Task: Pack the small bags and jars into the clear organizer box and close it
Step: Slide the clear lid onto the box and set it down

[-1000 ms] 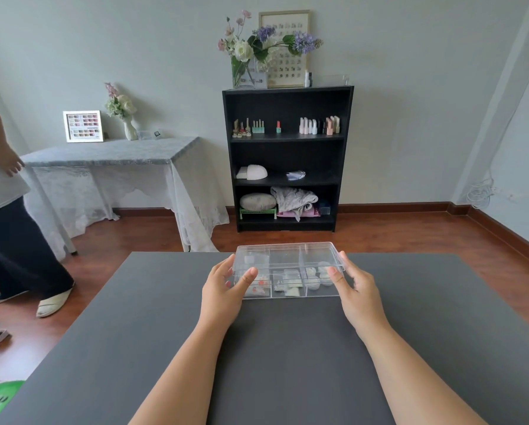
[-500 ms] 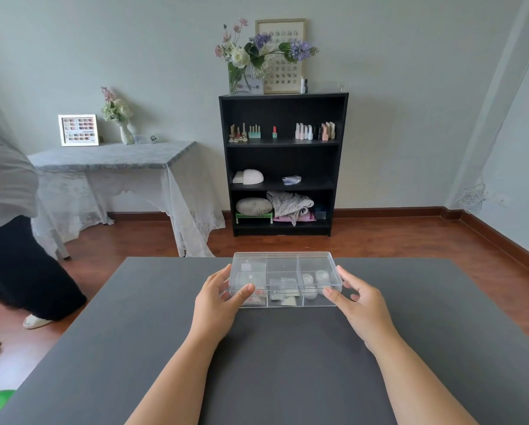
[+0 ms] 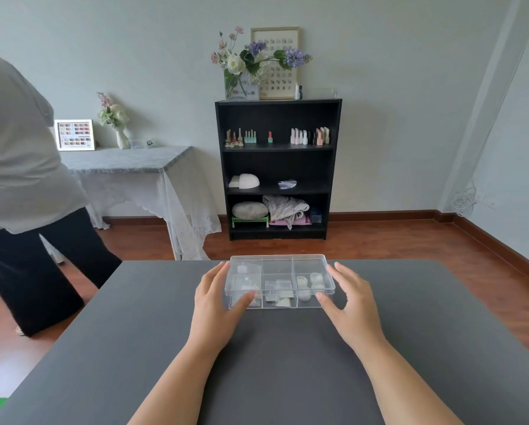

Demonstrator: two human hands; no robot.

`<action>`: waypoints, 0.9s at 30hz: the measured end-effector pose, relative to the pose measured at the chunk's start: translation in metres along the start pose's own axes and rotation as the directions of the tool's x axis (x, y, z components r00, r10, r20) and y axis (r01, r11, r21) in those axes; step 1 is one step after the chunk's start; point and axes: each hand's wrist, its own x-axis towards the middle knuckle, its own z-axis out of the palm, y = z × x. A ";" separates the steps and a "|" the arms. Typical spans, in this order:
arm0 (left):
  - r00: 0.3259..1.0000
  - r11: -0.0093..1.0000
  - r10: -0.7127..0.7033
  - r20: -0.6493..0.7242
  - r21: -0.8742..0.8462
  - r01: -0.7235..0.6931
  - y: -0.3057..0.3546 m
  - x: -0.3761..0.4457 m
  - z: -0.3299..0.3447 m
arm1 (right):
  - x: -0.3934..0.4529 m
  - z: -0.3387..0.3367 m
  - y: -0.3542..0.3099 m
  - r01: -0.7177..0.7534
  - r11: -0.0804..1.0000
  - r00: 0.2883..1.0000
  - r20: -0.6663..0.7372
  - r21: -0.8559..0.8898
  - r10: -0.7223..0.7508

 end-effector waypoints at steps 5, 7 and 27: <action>0.886 0.797 0.449 -0.112 0.499 -0.341 0.012 -0.012 0.008 | -0.005 0.014 -0.013 0.290 0.952 0.957 0.004 -0.101 -0.291; 0.862 0.740 0.502 -0.072 0.552 -0.385 0.014 -0.015 0.011 | -0.006 0.019 -0.015 0.335 0.934 0.941 0.007 -0.127 -0.337; 0.948 0.842 0.237 0.213 0.441 -0.310 0.032 -0.003 0.051 | 0.003 0.000 0.004 0.118 0.978 0.993 0.002 -0.172 -0.119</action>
